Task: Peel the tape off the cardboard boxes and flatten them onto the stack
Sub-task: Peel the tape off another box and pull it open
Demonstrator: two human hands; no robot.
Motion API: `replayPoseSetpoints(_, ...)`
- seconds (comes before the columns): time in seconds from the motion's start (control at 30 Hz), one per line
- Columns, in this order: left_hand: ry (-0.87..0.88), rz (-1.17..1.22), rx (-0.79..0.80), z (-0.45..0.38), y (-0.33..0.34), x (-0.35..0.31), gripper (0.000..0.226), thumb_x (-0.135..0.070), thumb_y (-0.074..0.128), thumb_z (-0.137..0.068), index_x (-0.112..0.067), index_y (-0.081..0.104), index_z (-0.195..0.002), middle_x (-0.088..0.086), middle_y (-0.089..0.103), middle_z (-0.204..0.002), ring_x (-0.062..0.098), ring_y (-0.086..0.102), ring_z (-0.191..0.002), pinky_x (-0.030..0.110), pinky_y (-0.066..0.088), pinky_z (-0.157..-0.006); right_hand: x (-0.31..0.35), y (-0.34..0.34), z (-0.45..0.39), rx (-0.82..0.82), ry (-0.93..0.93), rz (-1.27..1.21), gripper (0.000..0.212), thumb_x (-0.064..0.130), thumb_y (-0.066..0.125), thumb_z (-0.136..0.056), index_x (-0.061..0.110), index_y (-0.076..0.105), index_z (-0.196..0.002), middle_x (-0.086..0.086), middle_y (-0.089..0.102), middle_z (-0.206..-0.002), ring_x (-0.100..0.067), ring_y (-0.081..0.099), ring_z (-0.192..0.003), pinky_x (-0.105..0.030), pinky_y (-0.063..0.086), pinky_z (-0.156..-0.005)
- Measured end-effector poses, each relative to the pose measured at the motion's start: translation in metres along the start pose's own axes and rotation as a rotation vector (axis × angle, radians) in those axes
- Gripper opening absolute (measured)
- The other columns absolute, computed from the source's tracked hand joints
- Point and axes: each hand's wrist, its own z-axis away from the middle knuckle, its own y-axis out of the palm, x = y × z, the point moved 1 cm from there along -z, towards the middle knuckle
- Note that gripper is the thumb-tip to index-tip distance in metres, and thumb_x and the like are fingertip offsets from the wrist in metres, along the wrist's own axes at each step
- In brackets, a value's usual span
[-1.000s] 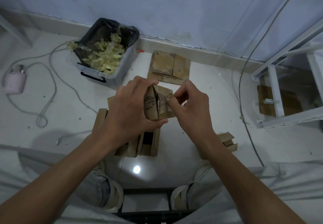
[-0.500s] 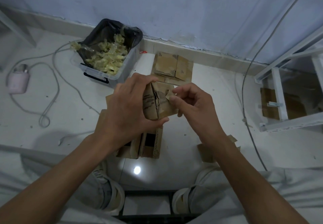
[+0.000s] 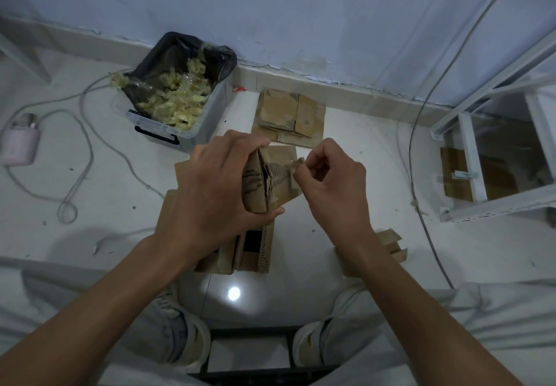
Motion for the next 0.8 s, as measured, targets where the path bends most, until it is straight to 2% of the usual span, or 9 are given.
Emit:
replayPoseSetpoints(0.07,-0.005,0.023,-0.025,0.0,-0.002,0.0,0.092,-0.062,0.081,-0.065,-0.015,0.049,-0.137,0.004,0.055,-0.129,0.02,0.054,-0.112,0.041,0.046,-0.091,0.001,-0.001,0.0,-0.076,-0.035,0.071,0.02,0.015,0.072,-0.093,0.023,0.056,-0.085,0.013,0.057,-0.07,-0.008,0.058,-0.065,-0.016,0.048,-0.06)
replayPoseSetpoints(0.13,-0.002,0.023,-0.045,-0.001,-0.004,0.002,0.091,-0.062,0.081,-0.065,-0.015,0.048,-0.136,0.004,0.055,-0.129,0.02,0.054,-0.111,0.04,0.044,-0.091,0.002,-0.002,0.0,-0.09,-0.078,0.012,0.019,0.014,0.072,-0.095,0.023,0.057,-0.087,0.015,0.059,-0.074,-0.009,0.06,-0.072,-0.013,0.047,-0.062)
replayPoseSetpoints(0.3,-0.031,0.02,-0.034,0.0,-0.003,0.005,0.091,-0.064,0.078,-0.064,-0.017,0.048,-0.136,0.003,0.055,-0.127,0.019,0.054,-0.109,0.041,0.045,-0.089,0.003,0.003,0.003,0.083,-0.129,-0.119,0.007,0.023,0.07,-0.099,0.019,0.07,-0.093,0.011,0.068,-0.094,-0.006,0.065,-0.09,-0.014,0.049,-0.067)
replayPoseSetpoints(0.43,-0.022,0.003,-0.028,0.001,-0.001,0.006,0.093,-0.063,0.081,-0.063,-0.017,0.048,-0.137,0.003,0.055,-0.129,0.019,0.054,-0.111,0.039,0.043,-0.091,0.003,0.002,0.004,0.108,-0.065,-0.151,0.003,0.017,0.073,-0.097,0.02,0.072,-0.096,0.01,0.071,-0.096,-0.007,0.067,-0.09,-0.017,0.053,-0.069)
replayPoseSetpoints(0.5,0.005,-0.014,-0.024,0.003,-0.001,0.007,0.094,-0.063,0.082,-0.064,-0.017,0.049,-0.138,0.005,0.056,-0.129,0.02,0.054,-0.112,0.037,0.041,-0.092,0.003,0.002,0.003,0.142,0.052,-0.198,0.013,0.02,0.076,-0.095,0.023,0.066,-0.104,0.01,0.073,-0.093,-0.007,0.07,-0.087,-0.019,0.056,-0.07)
replayPoseSetpoints(0.57,0.032,-0.033,-0.025,0.005,0.002,0.005,0.093,-0.062,0.083,-0.064,-0.015,0.05,-0.137,0.006,0.058,-0.129,0.023,0.056,-0.112,0.037,0.039,-0.092,0.002,-0.002,0.0,0.218,0.281,-0.289,0.021,0.025,0.077,-0.094,0.025,0.064,-0.11,0.008,0.076,-0.092,-0.007,0.071,-0.085,-0.018,0.057,-0.068)
replayPoseSetpoints(0.67,0.087,-0.078,-0.022,0.007,0.007,0.001,0.091,-0.061,0.085,-0.066,-0.011,0.054,-0.135,0.009,0.059,-0.127,0.025,0.056,-0.11,0.041,0.041,-0.092,-0.006,-0.007,-0.004,0.323,0.467,-0.467,0.008,0.015,0.074,-0.095,0.011,0.074,-0.102,0.0,0.077,-0.088,-0.012,0.068,-0.08,-0.02,0.054,-0.068)
replayPoseSetpoints(0.73,0.108,-0.092,-0.019,0.006,0.006,-0.001,0.09,-0.06,0.084,-0.067,-0.01,0.053,-0.134,0.009,0.058,-0.127,0.026,0.056,-0.109,0.043,0.042,-0.091,-0.009,-0.009,-0.007,0.271,0.381,-0.34,0.0,0.012,0.073,-0.094,0.011,0.074,-0.094,-0.002,0.074,-0.085,-0.01,0.065,-0.077,-0.022,0.053,-0.067)
replayPoseSetpoints(0.8,0.062,-0.039,-0.033,0.003,0.001,-0.002,0.09,-0.06,0.084,-0.066,-0.013,0.051,-0.135,0.005,0.055,-0.128,0.022,0.054,-0.109,0.04,0.043,-0.088,-0.011,-0.013,-0.014,0.109,0.158,-0.032,0.01,0.011,0.073,-0.093,0.018,0.068,-0.088,0.006,0.069,-0.078,-0.005,0.062,-0.07,-0.017,0.049,-0.063)
